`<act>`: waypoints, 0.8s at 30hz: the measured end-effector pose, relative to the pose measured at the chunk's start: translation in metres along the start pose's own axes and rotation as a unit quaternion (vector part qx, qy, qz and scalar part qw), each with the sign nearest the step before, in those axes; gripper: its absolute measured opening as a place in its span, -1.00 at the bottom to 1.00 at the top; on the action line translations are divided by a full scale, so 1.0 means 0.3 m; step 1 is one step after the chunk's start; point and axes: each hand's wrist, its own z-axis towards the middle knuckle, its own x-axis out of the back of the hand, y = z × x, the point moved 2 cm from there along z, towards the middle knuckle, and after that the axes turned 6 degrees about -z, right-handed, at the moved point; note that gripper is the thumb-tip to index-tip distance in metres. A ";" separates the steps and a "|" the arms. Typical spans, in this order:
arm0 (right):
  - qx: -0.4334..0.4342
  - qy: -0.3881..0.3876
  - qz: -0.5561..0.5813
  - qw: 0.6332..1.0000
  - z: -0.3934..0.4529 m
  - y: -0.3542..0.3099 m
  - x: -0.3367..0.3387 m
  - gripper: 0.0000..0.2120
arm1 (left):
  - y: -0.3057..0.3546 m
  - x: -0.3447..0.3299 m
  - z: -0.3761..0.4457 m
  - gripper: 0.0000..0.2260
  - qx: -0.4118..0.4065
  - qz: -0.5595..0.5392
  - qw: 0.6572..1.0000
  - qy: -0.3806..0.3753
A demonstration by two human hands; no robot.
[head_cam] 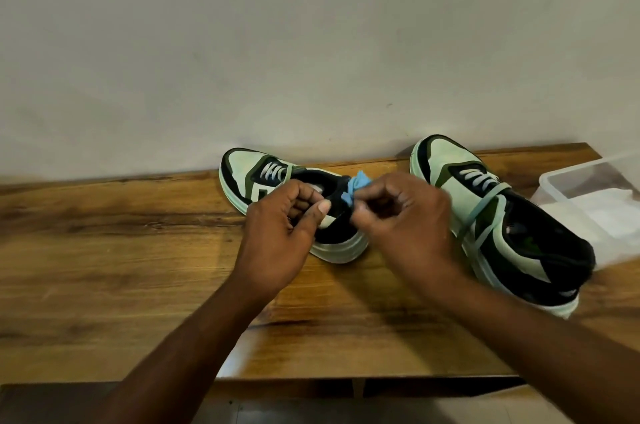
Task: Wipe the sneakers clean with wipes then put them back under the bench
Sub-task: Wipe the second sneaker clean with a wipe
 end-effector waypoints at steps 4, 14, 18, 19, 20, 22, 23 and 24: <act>0.131 -0.095 -0.019 0.987 -0.079 -0.066 -0.043 -0.85 | 0.004 0.005 0.004 -0.87 -0.008 0.019 1.000 -0.007; 0.053 -0.017 -0.007 0.998 -0.037 -0.004 -0.022 -0.88 | -0.010 0.006 0.000 -0.92 -0.006 0.006 1.000 -0.002; 0.125 -0.033 -0.007 0.992 -0.057 0.000 -0.029 -0.88 | -0.011 0.008 0.001 -0.93 -0.008 0.011 1.000 -0.004; 0.143 -0.037 -0.022 0.989 -0.059 0.004 -0.030 -0.87 | -0.010 0.008 0.000 -0.93 -0.007 0.010 1.000 -0.005; 0.161 -0.047 -0.040 0.985 -0.063 0.005 -0.035 -0.86 | -0.010 0.008 0.001 -0.93 -0.006 0.011 1.000 -0.005; 0.163 -0.066 -0.055 0.983 -0.075 0.002 -0.048 -0.85 | -0.011 0.009 0.003 -0.93 -0.004 0.011 1.000 -0.008; 0.146 -0.065 -0.045 0.986 -0.074 0.002 -0.049 -0.85 | -0.010 0.008 0.003 -0.93 -0.002 0.008 1.000 -0.010; 0.118 -0.056 -0.032 0.991 -0.068 0.006 -0.047 -0.86 | -0.009 0.007 0.005 -0.93 0.001 0.003 1.000 -0.011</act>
